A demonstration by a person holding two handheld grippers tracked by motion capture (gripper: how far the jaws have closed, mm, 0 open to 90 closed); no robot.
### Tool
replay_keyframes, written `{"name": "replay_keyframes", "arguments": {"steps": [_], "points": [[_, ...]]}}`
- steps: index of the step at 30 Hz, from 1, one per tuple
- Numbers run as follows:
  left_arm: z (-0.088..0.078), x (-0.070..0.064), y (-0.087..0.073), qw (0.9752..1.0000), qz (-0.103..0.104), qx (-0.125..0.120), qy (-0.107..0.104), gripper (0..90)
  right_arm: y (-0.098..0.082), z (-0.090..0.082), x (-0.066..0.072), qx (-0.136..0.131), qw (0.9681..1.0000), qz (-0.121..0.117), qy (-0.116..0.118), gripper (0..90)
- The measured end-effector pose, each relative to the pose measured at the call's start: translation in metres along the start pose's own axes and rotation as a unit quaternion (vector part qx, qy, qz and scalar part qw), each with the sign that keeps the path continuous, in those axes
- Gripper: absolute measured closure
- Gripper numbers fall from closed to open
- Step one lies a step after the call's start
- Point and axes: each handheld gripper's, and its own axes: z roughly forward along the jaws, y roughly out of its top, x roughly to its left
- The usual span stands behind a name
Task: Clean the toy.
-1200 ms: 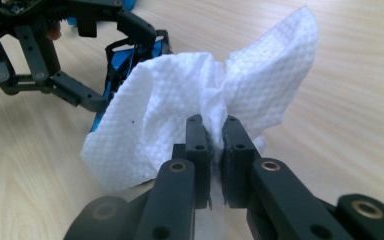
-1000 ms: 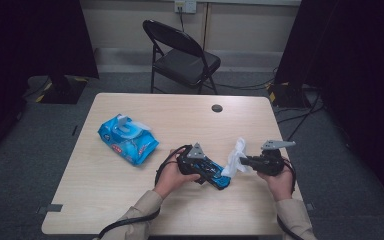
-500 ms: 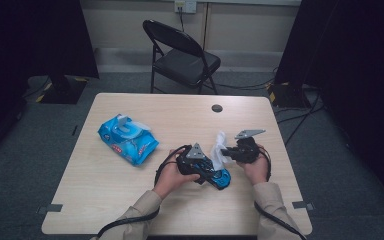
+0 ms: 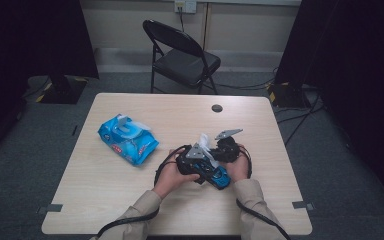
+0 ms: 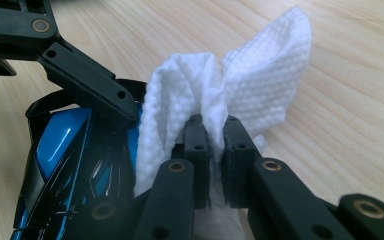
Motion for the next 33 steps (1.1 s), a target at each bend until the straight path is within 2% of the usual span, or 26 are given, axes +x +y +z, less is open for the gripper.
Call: {"name": "replay_keyframes", "arguments": {"steps": [13, 24, 33], "points": [[0.001, -0.002, 0.0, 1.0, -0.005, -0.001, 0.0, 13.5, -0.008, -0.005, 0.001, -0.009, 0.9998, -0.015, 0.006, 85.0], [0.0, -0.001, 0.001, 1.0, -0.003, 0.002, 0.0, 13.6, -0.021, -0.017, -0.001, -0.016, 0.9995, -0.025, 0.012, 84.8], [0.0, -0.001, 0.001, 1.0, -0.003, 0.002, 0.001, 13.6, -0.034, -0.028, -0.004, -0.029, 0.9992, -0.017, 0.021, 84.8]]}}
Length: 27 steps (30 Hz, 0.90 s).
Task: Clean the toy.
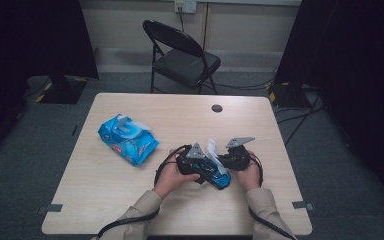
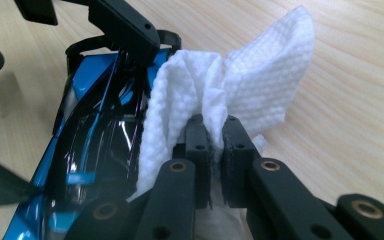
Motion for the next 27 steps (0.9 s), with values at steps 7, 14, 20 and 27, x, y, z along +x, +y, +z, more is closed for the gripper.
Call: {"name": "replay_keyframes", "arguments": {"steps": [7, 14, 20, 27], "points": [[0.0, 0.0, 0.0, 1.0, 0.0, 0.0, -0.001, 13.7, -0.009, -0.011, 0.0, -0.002, 1.0, -0.006, -0.001, 84.8], [0.0, -0.001, 0.001, 1.0, 0.001, 0.002, -0.002, 13.7, -0.017, -0.019, 0.0, -0.008, 1.0, -0.003, -0.002, 84.8], [0.0, 0.0, 0.0, 1.0, -0.002, -0.001, 0.001, 13.8, -0.023, -0.025, 0.0, -0.01, 0.9999, -0.002, -0.003, 84.6], [0.0, -0.001, 0.0, 1.0, -0.001, -0.001, 0.002, 13.8, -0.03, -0.033, 0.001, -0.013, 0.9999, 0.002, -0.005, 84.6]]}}
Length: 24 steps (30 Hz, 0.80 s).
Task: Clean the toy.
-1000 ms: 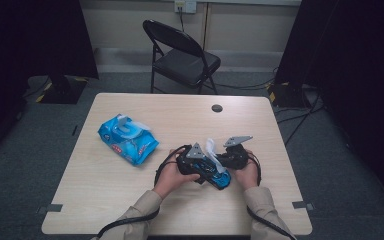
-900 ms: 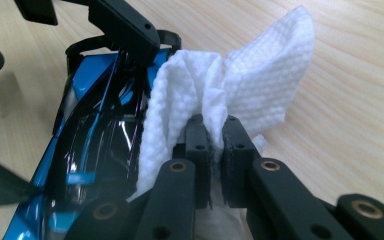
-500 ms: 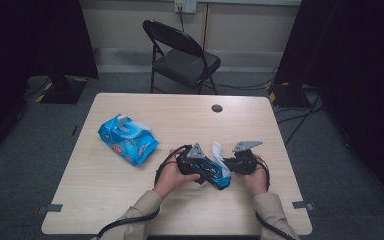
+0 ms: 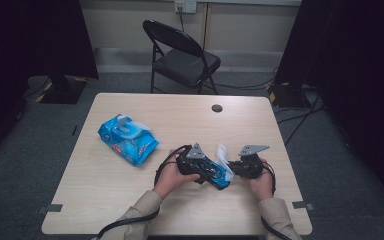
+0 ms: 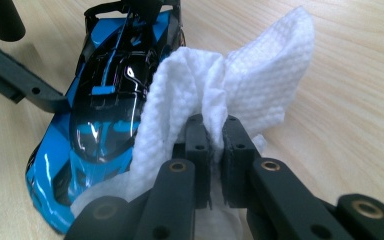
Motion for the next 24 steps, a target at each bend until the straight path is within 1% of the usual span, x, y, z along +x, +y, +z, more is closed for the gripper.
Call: {"name": "replay_keyframes", "arguments": {"steps": [3, 7, 12, 17, 20, 24], "points": [[-0.001, 0.001, 0.0, 1.0, 0.002, 0.002, 0.0, 13.8, -0.003, -0.003, 0.0, 0.0, 1.0, 0.001, 0.0, 84.6], [0.0, 0.0, 0.0, 1.0, -0.001, 0.0, 0.0, 13.8, -0.006, -0.007, 0.001, 0.001, 1.0, 0.002, 0.001, 84.6], [0.0, 0.0, 0.001, 1.0, 0.004, 0.005, -0.001, 13.8, -0.01, -0.013, 0.002, 0.002, 1.0, 0.003, -0.001, 84.6], [0.0, 0.0, 0.001, 1.0, 0.002, 0.004, 0.0, 13.8, -0.016, -0.02, 0.003, 0.0, 1.0, 0.008, -0.001, 84.6], [0.0, 0.0, 0.001, 1.0, 0.002, 0.006, -0.001, 13.8, -0.02, -0.024, 0.005, 0.001, 1.0, 0.007, 0.0, 84.6], [-0.001, 0.0, 0.001, 0.9999, 0.004, 0.009, 0.0, 13.8, -0.024, -0.029, 0.009, 0.0, 0.9999, 0.011, 0.0, 84.6]]}}
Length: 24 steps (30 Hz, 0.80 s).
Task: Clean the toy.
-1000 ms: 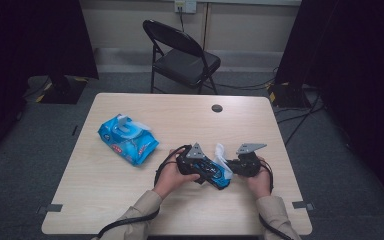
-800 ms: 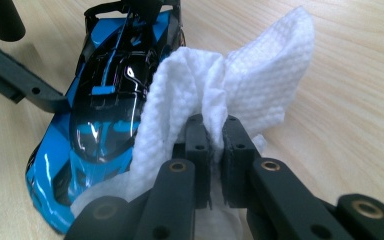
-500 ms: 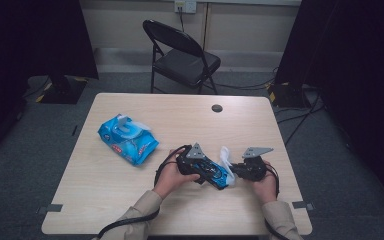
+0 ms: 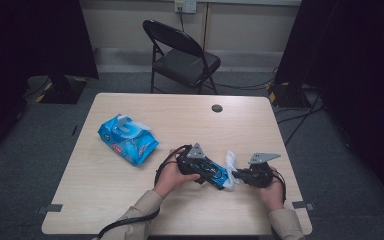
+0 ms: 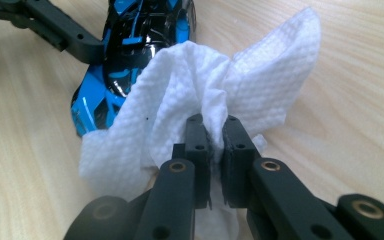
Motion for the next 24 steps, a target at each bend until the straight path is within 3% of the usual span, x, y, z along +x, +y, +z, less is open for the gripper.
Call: {"name": "replay_keyframes", "arguments": {"steps": [9, 16, 24], "points": [[0.0, 0.0, 0.0, 1.0, -0.001, 0.001, 0.001, 13.8, -0.005, -0.015, 0.002, 0.004, 0.9999, 0.011, -0.002, 84.6], [0.0, 0.0, 0.0, 1.0, -0.001, 0.001, 0.002, 13.8, 0.001, -0.032, -0.003, -0.03, 0.9992, 0.026, -0.01, 84.5], [0.0, 0.0, 0.0, 1.0, -0.002, 0.001, 0.002, 13.8, 0.019, -0.035, -0.012, -0.048, 0.9982, 0.03, -0.018, 84.3]]}}
